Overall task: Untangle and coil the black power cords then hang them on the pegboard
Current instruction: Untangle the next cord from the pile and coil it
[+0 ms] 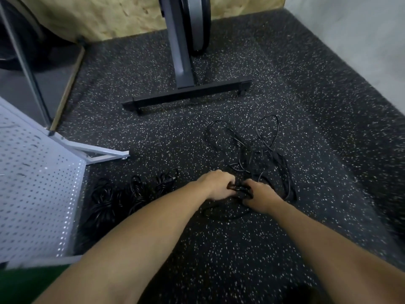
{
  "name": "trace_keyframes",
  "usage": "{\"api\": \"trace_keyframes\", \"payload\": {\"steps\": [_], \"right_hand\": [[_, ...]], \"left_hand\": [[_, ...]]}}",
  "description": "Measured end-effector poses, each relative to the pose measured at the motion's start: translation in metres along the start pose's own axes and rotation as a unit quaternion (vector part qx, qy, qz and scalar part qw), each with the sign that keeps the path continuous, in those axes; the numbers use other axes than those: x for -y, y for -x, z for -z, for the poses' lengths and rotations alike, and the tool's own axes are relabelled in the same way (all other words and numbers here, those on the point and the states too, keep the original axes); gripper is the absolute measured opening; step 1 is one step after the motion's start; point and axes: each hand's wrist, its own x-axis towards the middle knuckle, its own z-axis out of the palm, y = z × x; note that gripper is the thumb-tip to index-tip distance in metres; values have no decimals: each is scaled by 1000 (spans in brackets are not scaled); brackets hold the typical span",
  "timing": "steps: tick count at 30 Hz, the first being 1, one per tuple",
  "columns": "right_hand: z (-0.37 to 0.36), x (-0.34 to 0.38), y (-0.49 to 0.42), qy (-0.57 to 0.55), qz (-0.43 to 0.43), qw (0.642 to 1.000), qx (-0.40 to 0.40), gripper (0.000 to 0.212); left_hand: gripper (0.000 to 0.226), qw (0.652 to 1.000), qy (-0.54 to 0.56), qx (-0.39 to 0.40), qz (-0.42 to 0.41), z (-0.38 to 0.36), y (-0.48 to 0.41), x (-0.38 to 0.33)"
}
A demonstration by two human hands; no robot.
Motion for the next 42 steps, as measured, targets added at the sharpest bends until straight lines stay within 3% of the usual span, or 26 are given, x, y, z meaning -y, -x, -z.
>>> {"api": "trace_keyframes", "payload": {"steps": [7, 14, 20, 24, 30, 34, 42], "right_hand": [[91, 43, 65, 95, 83, 992, -23, 22], [192, 90, 160, 101, 136, 982, -83, 18], [214, 99, 217, 9, 204, 949, -239, 16], [211, 103, 228, -1, 229, 934, -274, 15], [194, 111, 224, -44, 251, 933, -253, 15], [193, 121, 219, -187, 274, 926, -178, 13], [194, 118, 197, -93, 223, 950, -198, 7]], "left_hand": [[16, 996, -10, -86, -36, 82, 78, -21], [11, 977, 45, -198, -60, 146, 164, -62], [10, 935, 85, -338, -69, 161, 233, -87], [13, 898, 114, -417, -81, 159, 257, -96], [13, 886, 147, -435, -65, 149, 254, -78], [11, 888, 114, -441, -55, 147, 243, -61], [13, 927, 87, -362, -33, 131, 227, -33]]}}
